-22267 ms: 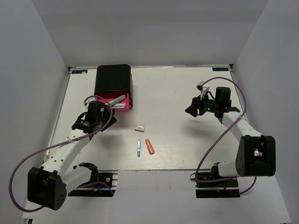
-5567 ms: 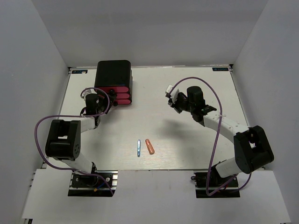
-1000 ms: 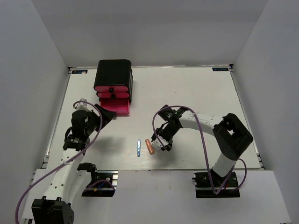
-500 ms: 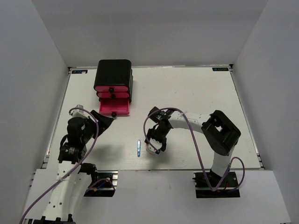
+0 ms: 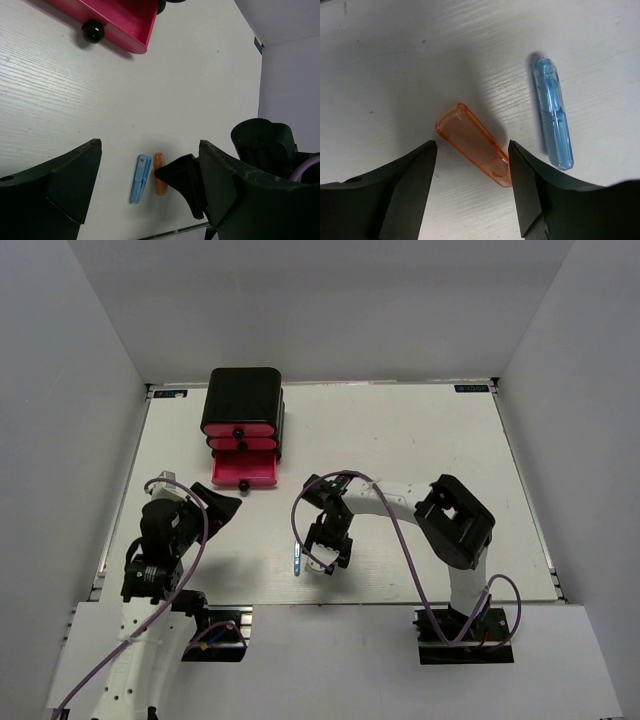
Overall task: Sort the stationery into containers
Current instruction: Pick up the stationery from the center of the board, then place the stationery in the storage box.
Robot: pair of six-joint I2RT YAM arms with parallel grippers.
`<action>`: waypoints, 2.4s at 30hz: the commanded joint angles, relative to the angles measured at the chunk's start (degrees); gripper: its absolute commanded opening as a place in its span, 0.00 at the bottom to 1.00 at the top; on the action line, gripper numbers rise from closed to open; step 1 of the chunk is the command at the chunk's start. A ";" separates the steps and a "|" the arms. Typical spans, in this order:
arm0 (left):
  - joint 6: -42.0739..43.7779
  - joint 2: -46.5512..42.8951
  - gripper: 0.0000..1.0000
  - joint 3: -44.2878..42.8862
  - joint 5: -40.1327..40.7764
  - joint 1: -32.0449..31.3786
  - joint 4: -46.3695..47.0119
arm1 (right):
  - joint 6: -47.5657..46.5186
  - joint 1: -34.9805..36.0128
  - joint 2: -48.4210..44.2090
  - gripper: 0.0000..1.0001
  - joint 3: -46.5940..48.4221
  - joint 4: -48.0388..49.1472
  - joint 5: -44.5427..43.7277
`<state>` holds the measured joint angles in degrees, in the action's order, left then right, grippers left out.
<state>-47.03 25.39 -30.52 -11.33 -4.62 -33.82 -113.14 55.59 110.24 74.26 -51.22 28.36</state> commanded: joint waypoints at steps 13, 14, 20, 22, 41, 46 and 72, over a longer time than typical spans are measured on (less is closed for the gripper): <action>-2.02 -5.88 0.88 -0.95 1.66 -0.12 -4.67 | -28.90 2.85 5.78 0.53 1.50 -5.91 -7.44; -2.02 -5.88 0.88 -0.94 1.66 -0.12 -4.67 | -26.71 2.85 5.87 0.50 1.42 -5.82 -7.53; -3.16 -5.88 0.88 3.01 -1.15 -0.12 -2.48 | -9.66 1.80 4.29 0.16 -0.78 -1.87 -4.20; -3.16 -5.88 0.88 3.80 -2.72 -0.12 -1.43 | 0.88 1.63 2.89 0.09 -0.17 0.94 -1.39; 1.67 -7.02 0.88 4.94 -5.45 -0.12 1.83 | 62.51 -10.68 8.85 0.00 33.66 28.11 8.20; 2.20 -7.02 0.88 4.95 -5.45 -0.12 1.83 | 66.73 -8.58 13.42 0.02 38.42 33.28 10.22; 7.03 -1.93 0.88 -1.38 -9.58 0.40 1.39 | 68.57 -5.85 23.36 0.48 39.30 44.02 -0.59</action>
<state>-42.41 21.52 -28.99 -17.98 -4.58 -34.20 -45.47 49.63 135.61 111.63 -8.05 27.57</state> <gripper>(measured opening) 0.881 0.474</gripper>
